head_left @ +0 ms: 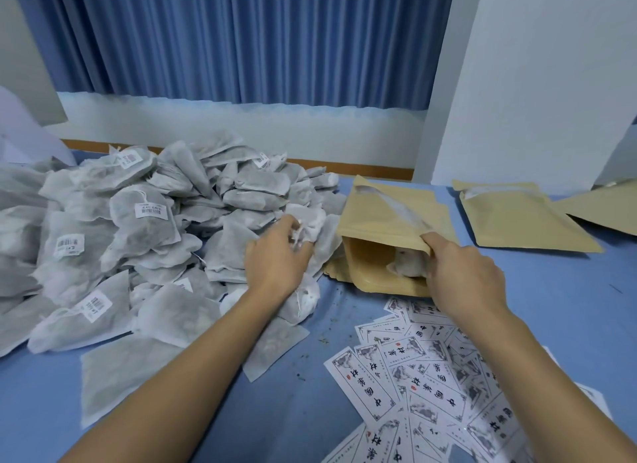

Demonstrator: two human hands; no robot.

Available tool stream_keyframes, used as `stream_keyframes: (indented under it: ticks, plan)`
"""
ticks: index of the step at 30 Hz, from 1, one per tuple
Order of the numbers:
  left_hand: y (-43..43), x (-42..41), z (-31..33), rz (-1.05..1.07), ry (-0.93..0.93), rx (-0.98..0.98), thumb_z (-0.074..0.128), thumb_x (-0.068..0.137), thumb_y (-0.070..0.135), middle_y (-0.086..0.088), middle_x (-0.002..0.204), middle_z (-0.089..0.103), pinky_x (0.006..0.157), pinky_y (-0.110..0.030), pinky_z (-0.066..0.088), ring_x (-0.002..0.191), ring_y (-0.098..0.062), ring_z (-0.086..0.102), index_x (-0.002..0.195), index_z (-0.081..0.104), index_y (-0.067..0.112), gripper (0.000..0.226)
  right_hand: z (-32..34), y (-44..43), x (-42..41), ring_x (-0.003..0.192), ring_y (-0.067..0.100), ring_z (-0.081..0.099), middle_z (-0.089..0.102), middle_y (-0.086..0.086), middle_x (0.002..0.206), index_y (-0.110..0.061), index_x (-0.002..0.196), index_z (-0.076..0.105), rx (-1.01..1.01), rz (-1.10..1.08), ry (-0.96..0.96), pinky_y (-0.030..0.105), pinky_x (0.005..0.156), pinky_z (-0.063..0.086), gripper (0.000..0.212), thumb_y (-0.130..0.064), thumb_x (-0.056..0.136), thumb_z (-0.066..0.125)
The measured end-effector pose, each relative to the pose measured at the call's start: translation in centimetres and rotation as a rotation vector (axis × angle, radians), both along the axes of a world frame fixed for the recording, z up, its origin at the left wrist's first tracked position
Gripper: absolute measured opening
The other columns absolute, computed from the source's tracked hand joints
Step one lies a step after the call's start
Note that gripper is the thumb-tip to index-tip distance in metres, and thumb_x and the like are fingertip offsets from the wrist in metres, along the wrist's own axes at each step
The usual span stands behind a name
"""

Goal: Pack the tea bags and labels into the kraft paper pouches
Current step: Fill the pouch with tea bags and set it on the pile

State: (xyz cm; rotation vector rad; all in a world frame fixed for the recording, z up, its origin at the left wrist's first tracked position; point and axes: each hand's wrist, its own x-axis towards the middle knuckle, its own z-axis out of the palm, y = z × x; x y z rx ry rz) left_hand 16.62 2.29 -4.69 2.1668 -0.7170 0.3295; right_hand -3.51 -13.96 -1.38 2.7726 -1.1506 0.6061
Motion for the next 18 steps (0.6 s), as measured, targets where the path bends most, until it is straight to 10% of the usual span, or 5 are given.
stream_keyframes:
  ticks: [9, 18]
  plan:
    - [-0.7, -3.8, 0.1, -0.222, -0.434, -0.610, 0.056, 0.094, 0.003, -0.010, 0.110, 0.052, 0.093, -0.029, 0.042, 0.104, -0.022, 0.050, 0.096, 0.054, 0.006, 0.004, 0.1, -0.2, -0.1, 0.066, 0.034, 0.048, 0.048, 0.007, 0.070, -0.029, 0.124, 0.051, 0.029, 0.012, -0.014, 0.034, 0.053, 0.035, 0.037, -0.010, 0.093, 0.041]
    - [-0.7, -9.3, -0.2, -0.660, -0.913, -0.177, 0.061, 0.084, -0.009, -0.017, 0.095, 0.068, 0.067, -0.042, 0.047, 0.077, -0.032, 0.061, 0.072, 0.064, -0.002, 0.013, 0.2, -0.9, -0.4, 0.078, 0.038, 0.055, 0.066, 0.012, 0.089, -0.029, 0.117, 0.055, 0.067, 0.086, -0.054, 0.037, 0.059, 0.042, 0.030, -0.014, 0.091, 0.048]
